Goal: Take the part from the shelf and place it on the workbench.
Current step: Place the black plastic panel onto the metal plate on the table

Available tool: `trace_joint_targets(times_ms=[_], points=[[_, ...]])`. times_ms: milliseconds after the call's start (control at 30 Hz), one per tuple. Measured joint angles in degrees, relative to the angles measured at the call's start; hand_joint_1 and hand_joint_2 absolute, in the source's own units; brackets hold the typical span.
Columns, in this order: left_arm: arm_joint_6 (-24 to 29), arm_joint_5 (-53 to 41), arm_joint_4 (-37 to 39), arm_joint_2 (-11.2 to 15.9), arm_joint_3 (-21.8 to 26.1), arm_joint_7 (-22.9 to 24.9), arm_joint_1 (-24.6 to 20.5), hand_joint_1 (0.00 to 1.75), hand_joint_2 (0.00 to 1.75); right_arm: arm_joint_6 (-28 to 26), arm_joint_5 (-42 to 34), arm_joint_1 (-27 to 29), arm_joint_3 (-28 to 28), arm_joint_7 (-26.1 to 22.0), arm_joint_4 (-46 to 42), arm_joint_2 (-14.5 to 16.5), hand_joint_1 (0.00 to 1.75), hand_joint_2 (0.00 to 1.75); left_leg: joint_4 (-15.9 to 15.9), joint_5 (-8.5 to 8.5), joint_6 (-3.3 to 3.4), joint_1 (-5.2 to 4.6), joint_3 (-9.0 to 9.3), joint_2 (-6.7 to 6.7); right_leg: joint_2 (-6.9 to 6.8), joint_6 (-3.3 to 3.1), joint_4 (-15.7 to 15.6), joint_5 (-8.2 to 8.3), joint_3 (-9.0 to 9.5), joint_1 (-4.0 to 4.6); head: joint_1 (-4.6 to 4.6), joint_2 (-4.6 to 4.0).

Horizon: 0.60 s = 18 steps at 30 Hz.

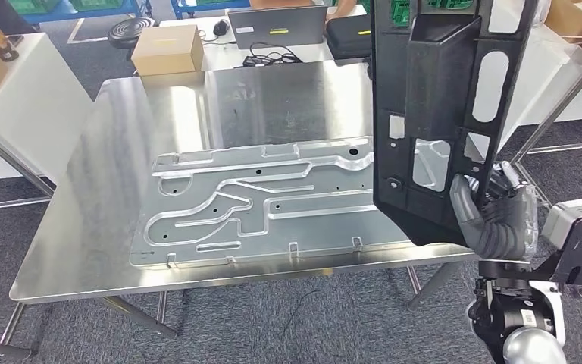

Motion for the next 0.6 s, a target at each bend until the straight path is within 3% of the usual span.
trace_joint_targets(times_ms=[167,300,433,600], points=[[-0.01,-0.46,-0.01,0.15,0.0,-0.49,-0.1,0.0,1.75,2.6,5.19,-3.47,-0.85,4.72,0.94,-1.48,1.75,1.75,-0.57,0.04,-0.07,0.02,0.18,0.11,0.1,-0.5,0.0,-0.19,-0.01,0.16,0.0,0.0],[-0.96,2.66,-0.07,0.13,0.25,-4.15,-0.11,0.0,1.75,8.16,13.84,-6.44,-0.92,8.65,5.16,-1.85,1.75,1.75,-0.66,0.17,-0.66,0.1,0.13,0.09,0.07,-0.7,0.02,-0.18,0.0,0.31,-0.01,0.0],[-1.59,4.09,-0.31,0.08,0.69,-6.08,-0.06,0.0,1.75,10.28,16.12,-7.44,-0.61,9.27,9.98,-1.85,1.75,1.75,-0.68,0.28,-1.51,0.15,0.05,0.0,-0.11,-0.8,0.03,-0.13,-0.01,0.33,0.01,0.0],[-1.36,6.08,-0.48,0.04,1.31,-7.36,0.15,0.0,1.75,12.98,19.43,-8.83,0.17,10.63,15.1,-1.55,1.75,1.75,-0.68,0.31,-1.56,0.11,-0.05,-0.02,-0.15,-0.88,0.01,-0.03,0.0,0.15,0.01,0.0]])
